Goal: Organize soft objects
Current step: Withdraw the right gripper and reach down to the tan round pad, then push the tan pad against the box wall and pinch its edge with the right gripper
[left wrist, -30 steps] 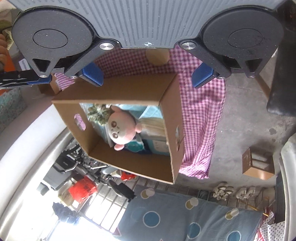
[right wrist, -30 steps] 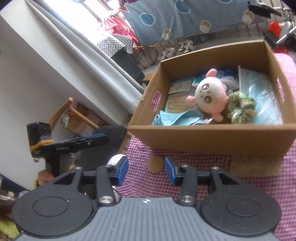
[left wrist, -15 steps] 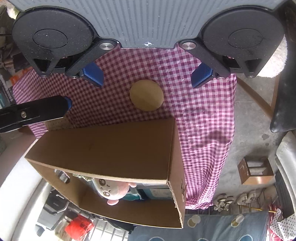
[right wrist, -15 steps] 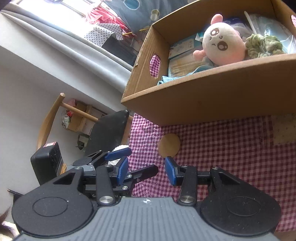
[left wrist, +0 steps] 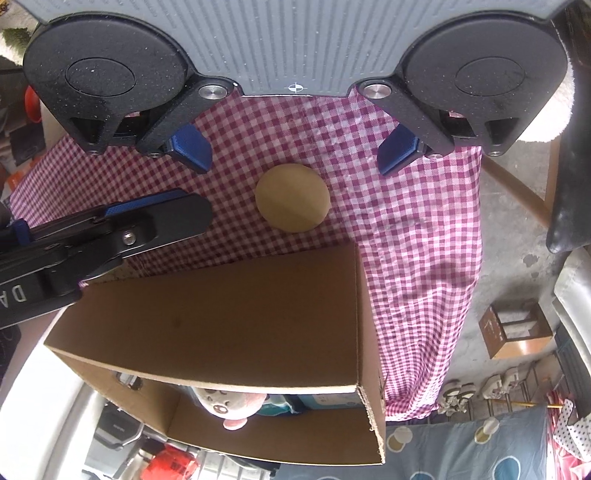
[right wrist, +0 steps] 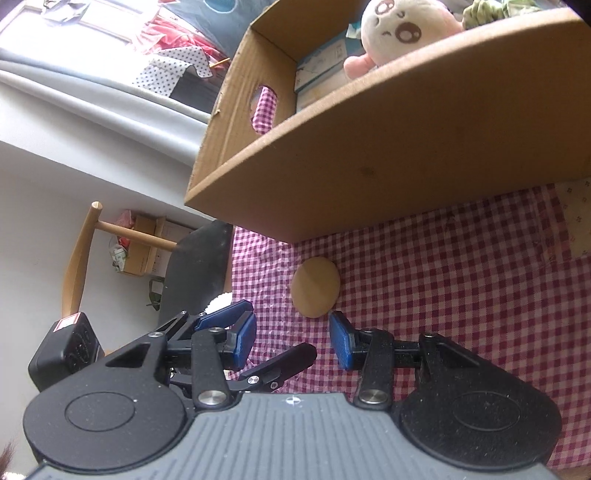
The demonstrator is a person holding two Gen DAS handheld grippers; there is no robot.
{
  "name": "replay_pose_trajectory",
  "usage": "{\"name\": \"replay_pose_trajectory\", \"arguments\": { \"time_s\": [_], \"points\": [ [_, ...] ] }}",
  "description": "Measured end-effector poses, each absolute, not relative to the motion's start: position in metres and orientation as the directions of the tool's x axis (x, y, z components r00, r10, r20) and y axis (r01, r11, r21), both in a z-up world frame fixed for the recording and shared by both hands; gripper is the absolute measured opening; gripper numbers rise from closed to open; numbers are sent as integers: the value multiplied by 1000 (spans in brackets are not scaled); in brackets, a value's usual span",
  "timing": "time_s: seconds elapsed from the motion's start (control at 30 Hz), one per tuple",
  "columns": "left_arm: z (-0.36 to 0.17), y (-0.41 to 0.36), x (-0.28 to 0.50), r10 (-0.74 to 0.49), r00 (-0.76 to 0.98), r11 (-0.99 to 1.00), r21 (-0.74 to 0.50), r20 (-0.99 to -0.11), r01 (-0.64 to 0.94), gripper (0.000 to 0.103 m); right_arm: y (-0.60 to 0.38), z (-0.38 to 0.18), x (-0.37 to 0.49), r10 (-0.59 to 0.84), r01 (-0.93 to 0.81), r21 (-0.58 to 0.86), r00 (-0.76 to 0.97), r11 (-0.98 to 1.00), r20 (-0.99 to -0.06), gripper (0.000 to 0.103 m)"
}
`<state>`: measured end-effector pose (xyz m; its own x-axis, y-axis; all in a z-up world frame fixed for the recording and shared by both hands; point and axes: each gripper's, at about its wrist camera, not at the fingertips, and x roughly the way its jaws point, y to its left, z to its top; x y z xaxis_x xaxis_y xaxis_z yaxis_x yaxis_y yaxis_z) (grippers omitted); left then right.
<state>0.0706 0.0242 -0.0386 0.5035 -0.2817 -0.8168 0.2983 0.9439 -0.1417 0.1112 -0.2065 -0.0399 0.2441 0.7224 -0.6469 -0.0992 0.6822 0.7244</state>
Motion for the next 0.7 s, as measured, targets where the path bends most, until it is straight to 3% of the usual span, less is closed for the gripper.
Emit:
{"name": "replay_pose_trajectory", "arguments": {
  "time_s": [0.23,0.7],
  "points": [
    [-47,18,73,-275,498,939,-118,-822,322,74,-194,-50,120,706,-90,708,233,701,-669,47],
    [-48,9,72,-262,535,931,-64,-803,361,56,-172,-63,142,657,-133,646,234,752,-717,44]
  ]
}}
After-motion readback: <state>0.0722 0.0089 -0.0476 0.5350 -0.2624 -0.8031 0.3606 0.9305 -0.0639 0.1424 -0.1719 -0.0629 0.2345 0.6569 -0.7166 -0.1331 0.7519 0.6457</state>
